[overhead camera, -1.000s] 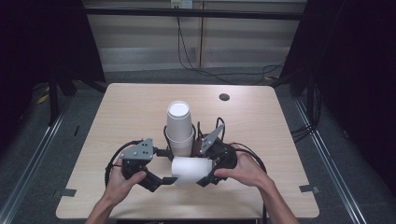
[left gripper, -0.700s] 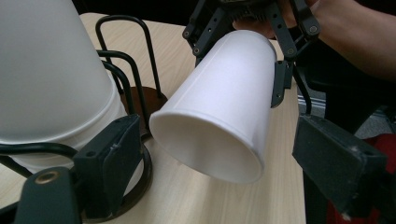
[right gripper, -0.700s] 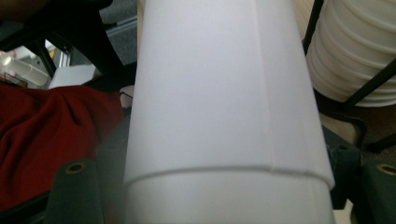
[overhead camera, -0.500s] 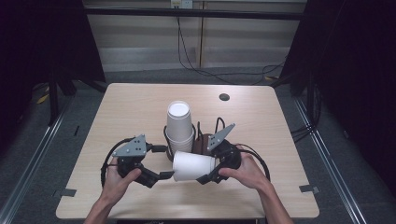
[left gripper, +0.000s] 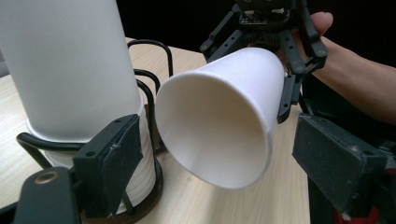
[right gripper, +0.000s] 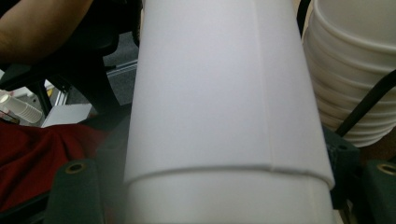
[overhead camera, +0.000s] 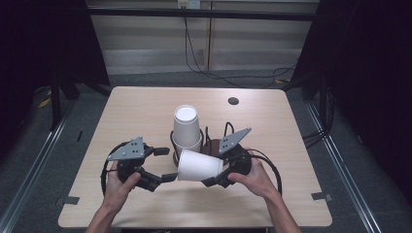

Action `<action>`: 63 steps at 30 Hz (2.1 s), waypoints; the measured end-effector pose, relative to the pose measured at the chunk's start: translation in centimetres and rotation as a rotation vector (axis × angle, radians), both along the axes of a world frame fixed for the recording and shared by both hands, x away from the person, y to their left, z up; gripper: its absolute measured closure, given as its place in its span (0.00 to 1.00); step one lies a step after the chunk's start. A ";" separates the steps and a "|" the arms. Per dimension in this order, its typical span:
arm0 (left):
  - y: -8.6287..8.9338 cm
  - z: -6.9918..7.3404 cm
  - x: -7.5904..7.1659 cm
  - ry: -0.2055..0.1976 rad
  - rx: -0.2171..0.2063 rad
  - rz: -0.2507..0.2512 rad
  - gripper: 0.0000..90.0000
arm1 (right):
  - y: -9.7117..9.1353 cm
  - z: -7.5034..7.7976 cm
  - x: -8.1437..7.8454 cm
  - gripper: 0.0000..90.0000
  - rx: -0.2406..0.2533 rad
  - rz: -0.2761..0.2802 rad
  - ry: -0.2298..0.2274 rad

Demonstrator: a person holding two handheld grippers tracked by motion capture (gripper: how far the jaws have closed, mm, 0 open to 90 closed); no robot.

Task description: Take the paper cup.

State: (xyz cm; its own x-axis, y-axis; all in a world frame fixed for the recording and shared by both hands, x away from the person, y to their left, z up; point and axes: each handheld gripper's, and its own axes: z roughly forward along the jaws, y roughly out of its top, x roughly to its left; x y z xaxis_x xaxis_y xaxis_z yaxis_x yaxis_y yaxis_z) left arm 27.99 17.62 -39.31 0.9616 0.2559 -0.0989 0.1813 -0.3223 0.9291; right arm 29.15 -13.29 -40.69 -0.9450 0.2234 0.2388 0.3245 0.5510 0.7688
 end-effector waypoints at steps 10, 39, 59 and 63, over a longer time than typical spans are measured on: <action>-0.2 -0.1 -0.1 -0.002 -0.015 0.001 0.17 | 0.5 -0.1 -0.1 0.28 0.049 0.021 -0.017; -1.9 -1.5 0.2 0.056 -0.064 -0.061 0.07 | 1.3 0.5 -0.7 0.29 0.113 0.066 -0.057; -2.2 -1.6 0.2 0.106 -0.097 -0.134 0.10 | 1.9 0.6 -1.2 0.29 0.120 0.099 -0.056; -2.0 -1.5 0.2 0.099 -0.099 -0.141 0.13 | 1.9 0.6 -1.1 0.29 0.120 0.106 -0.052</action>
State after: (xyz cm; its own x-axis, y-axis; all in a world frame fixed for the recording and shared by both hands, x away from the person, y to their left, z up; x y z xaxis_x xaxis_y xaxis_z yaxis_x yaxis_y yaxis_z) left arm 28.23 15.64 -40.78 0.9716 0.1036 -0.2126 0.2327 -0.2591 0.9374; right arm 28.06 -11.37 -40.10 -0.9735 0.0950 0.2081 0.2278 0.4828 0.8456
